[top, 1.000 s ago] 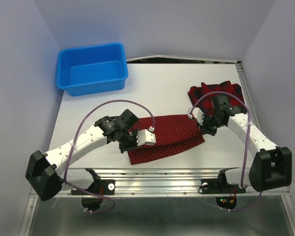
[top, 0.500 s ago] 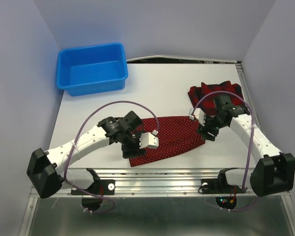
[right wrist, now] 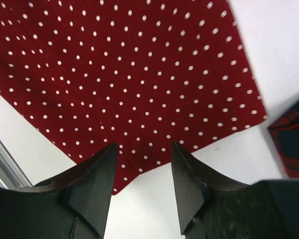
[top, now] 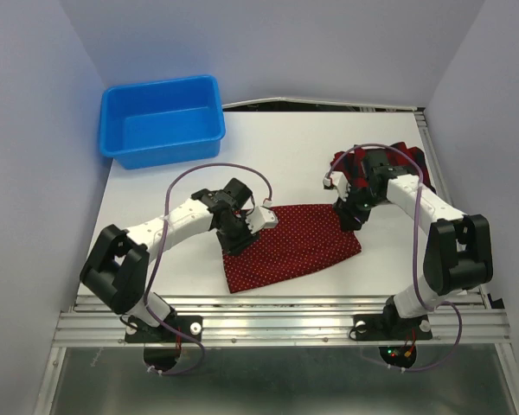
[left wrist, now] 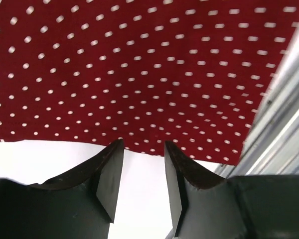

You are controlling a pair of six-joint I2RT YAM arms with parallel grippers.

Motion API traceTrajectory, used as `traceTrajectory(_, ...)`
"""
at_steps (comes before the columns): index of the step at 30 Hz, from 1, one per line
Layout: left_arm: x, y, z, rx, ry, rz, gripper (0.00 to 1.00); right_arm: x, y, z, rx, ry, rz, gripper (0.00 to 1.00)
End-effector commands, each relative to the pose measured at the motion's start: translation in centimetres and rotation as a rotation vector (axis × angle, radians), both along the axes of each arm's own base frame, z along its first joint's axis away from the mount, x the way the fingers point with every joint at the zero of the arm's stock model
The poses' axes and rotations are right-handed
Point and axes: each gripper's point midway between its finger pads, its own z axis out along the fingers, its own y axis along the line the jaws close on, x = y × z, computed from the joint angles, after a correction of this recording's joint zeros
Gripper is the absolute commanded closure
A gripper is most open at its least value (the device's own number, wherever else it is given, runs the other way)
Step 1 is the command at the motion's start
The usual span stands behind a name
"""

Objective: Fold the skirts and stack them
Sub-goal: Fold the skirt

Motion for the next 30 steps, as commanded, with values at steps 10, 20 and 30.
traceTrajectory(10, 7.9, 3.3, -6.8, 0.165, 0.077, 0.255, 0.59, -7.7, 2.1, -6.1, -0.105, 0.129, 0.070, 0.48)
traceTrajectory(20, 21.3, 3.1, -5.5, 0.180, -0.056, 0.377, 0.60, -13.7, 11.1, -4.6, 0.010, 0.243, 0.227, 0.42)
traceTrajectory(30, 22.4, 3.7, 7.4, 0.033, -0.262, 0.394, 0.52, -8.0, 16.1, 4.9, 0.163, 0.091, 0.128, 0.37)
